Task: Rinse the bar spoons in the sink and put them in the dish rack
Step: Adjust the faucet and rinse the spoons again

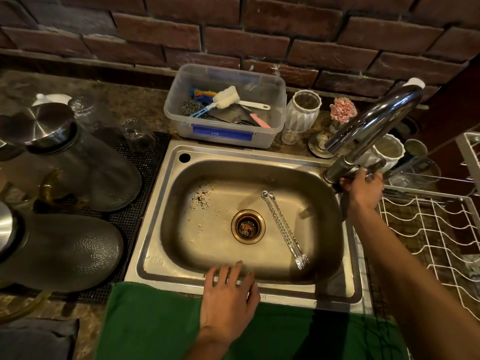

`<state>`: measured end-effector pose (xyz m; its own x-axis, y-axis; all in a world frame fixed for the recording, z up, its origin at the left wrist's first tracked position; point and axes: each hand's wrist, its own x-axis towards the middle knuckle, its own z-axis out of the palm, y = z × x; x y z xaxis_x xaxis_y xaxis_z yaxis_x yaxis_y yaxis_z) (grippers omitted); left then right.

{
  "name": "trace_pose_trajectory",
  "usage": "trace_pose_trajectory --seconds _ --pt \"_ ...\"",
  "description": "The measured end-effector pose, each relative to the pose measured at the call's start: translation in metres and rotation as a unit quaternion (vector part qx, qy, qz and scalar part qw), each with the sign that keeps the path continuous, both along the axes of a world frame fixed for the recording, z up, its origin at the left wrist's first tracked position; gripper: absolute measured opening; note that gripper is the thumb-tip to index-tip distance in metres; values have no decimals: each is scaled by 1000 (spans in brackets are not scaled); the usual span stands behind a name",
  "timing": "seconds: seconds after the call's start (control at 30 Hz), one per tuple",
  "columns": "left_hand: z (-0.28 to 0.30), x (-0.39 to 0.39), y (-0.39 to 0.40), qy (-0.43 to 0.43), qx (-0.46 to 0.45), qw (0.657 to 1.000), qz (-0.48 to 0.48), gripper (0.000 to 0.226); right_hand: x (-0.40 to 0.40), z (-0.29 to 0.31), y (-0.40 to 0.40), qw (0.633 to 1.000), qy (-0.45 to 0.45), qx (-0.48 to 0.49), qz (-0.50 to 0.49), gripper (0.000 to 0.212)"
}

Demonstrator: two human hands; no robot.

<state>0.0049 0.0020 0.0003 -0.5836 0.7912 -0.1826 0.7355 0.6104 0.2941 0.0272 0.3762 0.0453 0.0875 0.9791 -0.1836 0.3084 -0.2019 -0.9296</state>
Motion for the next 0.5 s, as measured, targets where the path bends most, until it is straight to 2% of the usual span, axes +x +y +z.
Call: trace_pose_trajectory --seconds 0.1,0.2,0.27,0.33,0.4,0.47,0.5 --pt "0 0 -2 1 24 1000 -3 35 6 8 -9 994 92 -56 17 40" --pt "7 0 3 -27 29 999 21 44 17 13 -24 992 86 -86 43 41" --pt "13 -5 12 -71 9 996 55 53 26 14 -36 988 75 -125 53 35" --pt "13 -14 26 -165 14 983 83 47 38 14 -47 976 78 -178 94 25" --pt "12 -24 44 -320 58 936 135 31 50 11 -56 954 90 -236 159 18" --pt "14 -35 68 -475 93 854 191 20 57 6 -62 928 111 -287 207 18" --pt "13 -40 80 -514 99 826 210 20 59 3 -64 918 114 -307 223 18"
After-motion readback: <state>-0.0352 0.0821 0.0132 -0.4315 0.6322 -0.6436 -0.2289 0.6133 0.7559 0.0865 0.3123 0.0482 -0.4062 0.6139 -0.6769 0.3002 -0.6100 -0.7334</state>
